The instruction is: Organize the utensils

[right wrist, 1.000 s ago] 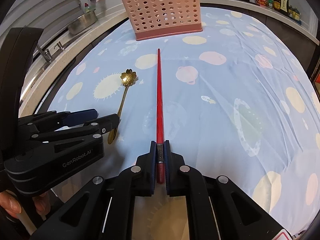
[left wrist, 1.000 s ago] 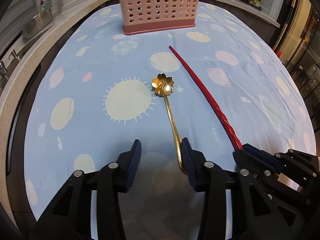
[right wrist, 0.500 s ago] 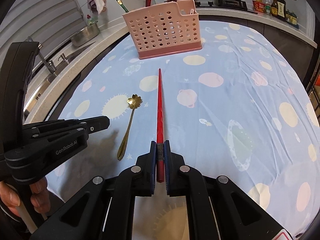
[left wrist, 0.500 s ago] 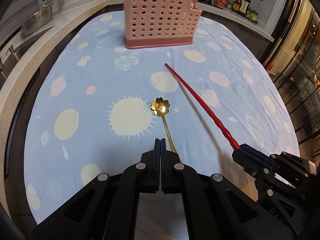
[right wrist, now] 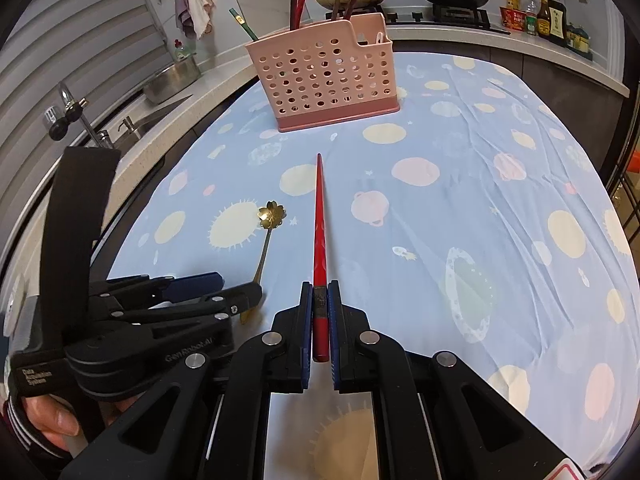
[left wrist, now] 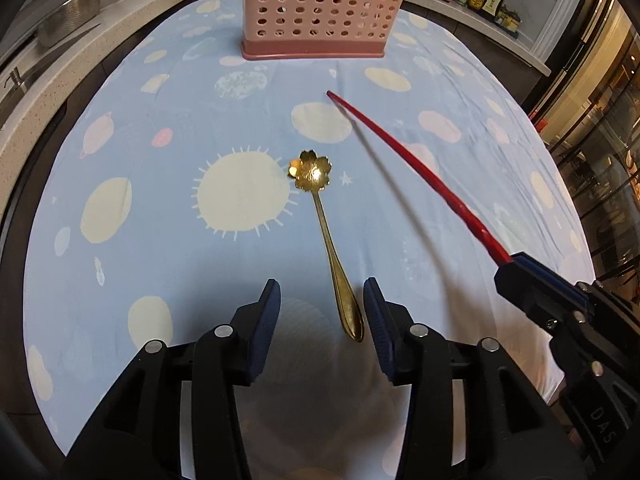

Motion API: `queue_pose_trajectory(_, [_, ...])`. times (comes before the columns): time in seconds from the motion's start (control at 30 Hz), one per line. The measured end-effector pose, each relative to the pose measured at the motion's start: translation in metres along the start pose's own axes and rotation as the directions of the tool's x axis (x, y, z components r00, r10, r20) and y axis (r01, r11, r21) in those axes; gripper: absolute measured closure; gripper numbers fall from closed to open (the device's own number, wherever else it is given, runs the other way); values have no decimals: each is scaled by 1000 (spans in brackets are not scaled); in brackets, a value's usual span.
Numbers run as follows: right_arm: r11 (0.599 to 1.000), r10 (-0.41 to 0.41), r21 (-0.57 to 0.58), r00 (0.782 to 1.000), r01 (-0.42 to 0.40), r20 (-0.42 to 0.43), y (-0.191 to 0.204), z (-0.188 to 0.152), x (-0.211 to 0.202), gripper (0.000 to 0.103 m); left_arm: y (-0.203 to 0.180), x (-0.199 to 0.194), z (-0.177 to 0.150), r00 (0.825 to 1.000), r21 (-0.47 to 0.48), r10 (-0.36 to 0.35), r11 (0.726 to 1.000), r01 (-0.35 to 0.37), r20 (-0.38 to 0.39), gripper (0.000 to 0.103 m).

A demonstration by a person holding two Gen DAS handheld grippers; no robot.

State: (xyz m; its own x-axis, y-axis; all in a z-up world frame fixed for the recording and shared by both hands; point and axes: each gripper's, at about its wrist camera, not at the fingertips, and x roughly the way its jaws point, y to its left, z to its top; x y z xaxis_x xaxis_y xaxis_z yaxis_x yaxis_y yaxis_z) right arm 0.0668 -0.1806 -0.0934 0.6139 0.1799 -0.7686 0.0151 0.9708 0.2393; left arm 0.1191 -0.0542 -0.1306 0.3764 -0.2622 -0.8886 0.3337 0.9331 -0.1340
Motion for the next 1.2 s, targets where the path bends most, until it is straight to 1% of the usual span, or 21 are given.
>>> queue_pose_trajectory(0.07, [1000,-1,2,1000,1,-3,-1,-1,1,96,-3,0,-1,1000,21,17,1000,-17,12,63])
queue_pose_trajectory(0.13, [1000,-2,5,1000,2,-6,-2,-1,2,96,-4,0,-1,1000,29,20,999,-21,15,69])
queue_pose_trajectory(0.2, [1000,-2,5,1000,2,-9,-2,-1,3,96,-4,0,-1,1000,37,22,999,-22,15,90])
queue_pose_trajectory(0.23, [1000,-2,5,1000,2,-10,-1,-1,4,96,-3,0,-1,1000,34,16,999,-16,12,94])
queue_pose_trajectory(0.3, [1000,-1,5,1000,1,-11,-1,0,4,96,-2,-1,-1,1000,30,5,1000,-5,11,93])
queue_pose_trajectory(0.4, [1000,0,4,1000,0,-7,-1,0,2,96,-3,-5,-1,1000,41,13,999,-14,22,93])
queue_pose_trajectory(0.6, [1000,7,8,999,-7,33,-1,9,-11,96,-5,-32,11,994,58,35,997,-41,100,93])
queue_pose_trajectory(0.63, [1000,9,8,999,-9,42,0,12,-14,96,-5,-38,14,992,59,38,997,-46,117,94])
queue_pose_trajectory(0.67, [1000,11,8,998,-12,54,1,16,-17,96,-5,-44,18,990,59,39,997,-47,132,103])
queue_pose_trajectory(0.87, [1000,19,0,991,-19,133,1,44,-35,96,1,-73,46,973,51,45,997,-58,228,103])
queue_pose_trajectory(0.97, [1000,18,-1,987,-19,161,0,54,-40,96,9,-81,58,966,26,52,998,-60,254,103])
queue_pose_trajectory(1.07, [1000,19,4,987,-20,162,-1,55,-39,96,15,-77,57,969,12,65,997,-70,237,103])
queue_pose_trajectory(1.13, [1000,20,10,989,-22,147,-2,50,-36,96,16,-68,47,978,14,44,999,-47,204,103])
queue_pose_trajectory(1.17, [1000,22,12,990,-24,138,-2,46,-34,96,14,-62,41,983,18,39,999,-43,182,99])
queue_pose_trajectory(1.2, [1000,23,14,992,-25,125,-2,43,-31,96,12,-53,33,987,26,39,999,-43,155,89])
